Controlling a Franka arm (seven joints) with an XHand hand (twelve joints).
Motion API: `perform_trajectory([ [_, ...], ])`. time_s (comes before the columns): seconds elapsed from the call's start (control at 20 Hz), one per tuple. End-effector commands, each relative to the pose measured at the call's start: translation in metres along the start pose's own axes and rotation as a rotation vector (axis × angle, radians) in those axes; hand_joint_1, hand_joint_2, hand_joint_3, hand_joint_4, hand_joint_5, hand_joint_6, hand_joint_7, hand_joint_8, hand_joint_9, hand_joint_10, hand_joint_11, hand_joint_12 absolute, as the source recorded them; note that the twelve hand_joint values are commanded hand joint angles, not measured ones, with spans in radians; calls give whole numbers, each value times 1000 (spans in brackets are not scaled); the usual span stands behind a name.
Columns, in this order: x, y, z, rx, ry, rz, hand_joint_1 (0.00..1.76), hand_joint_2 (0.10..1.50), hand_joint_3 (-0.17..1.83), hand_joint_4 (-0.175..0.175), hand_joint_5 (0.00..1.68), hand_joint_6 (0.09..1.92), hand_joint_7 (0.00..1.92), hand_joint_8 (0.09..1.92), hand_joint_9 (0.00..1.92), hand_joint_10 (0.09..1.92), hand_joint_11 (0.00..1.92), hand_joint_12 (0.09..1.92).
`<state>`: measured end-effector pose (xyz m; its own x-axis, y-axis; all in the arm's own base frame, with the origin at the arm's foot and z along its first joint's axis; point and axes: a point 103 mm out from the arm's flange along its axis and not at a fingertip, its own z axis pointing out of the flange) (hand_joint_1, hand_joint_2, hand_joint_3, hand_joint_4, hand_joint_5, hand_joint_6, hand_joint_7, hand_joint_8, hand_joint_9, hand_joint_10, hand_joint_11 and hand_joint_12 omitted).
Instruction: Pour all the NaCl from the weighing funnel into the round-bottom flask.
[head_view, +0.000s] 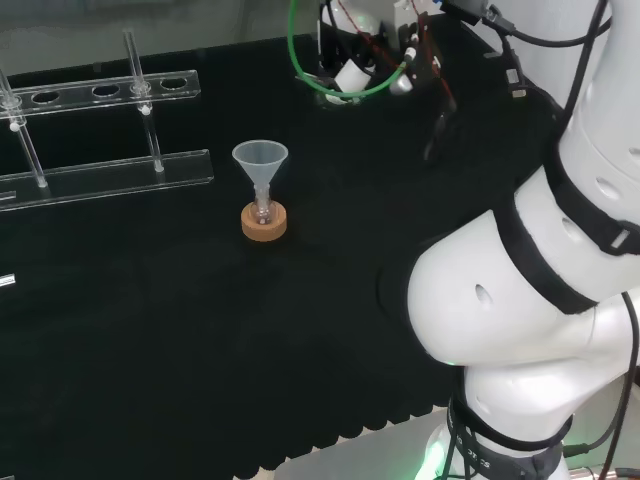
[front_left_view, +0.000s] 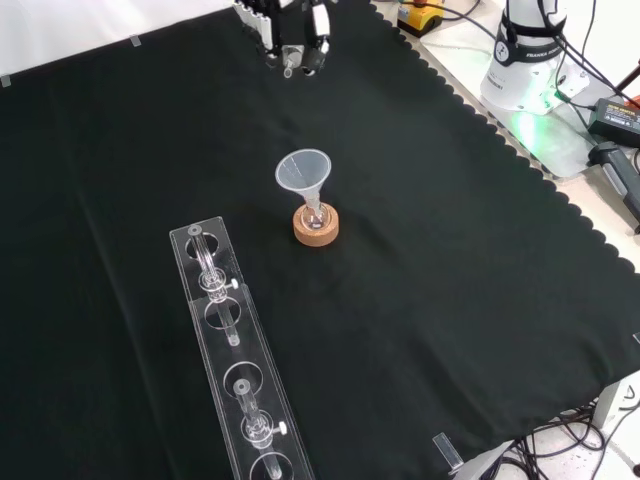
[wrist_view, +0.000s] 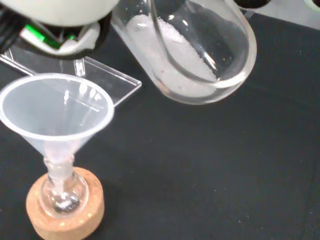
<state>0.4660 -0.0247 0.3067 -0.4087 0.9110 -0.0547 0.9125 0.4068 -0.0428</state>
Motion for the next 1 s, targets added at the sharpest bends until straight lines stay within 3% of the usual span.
perform_trajectory([
  [0.05, 30, -1, -18, -24, 1, 45, 1238, 455, 843, -175, 1655, 87, 1920, 207, 1920, 337, 1861, 348],
  [0.45, 38, -4, -24, 31, -82, 69, 1238, 455, 844, -175, 1656, 87, 1920, 208, 1920, 337, 1862, 345],
  [0.8, 43, 31, 18, 216, -189, 57, 1238, 455, 844, -175, 1656, 87, 1920, 209, 1920, 338, 1862, 343],
  [1.0, 41, 49, 38, 281, -205, 38, 1238, 455, 844, -175, 1656, 87, 1920, 209, 1920, 338, 1863, 341],
])
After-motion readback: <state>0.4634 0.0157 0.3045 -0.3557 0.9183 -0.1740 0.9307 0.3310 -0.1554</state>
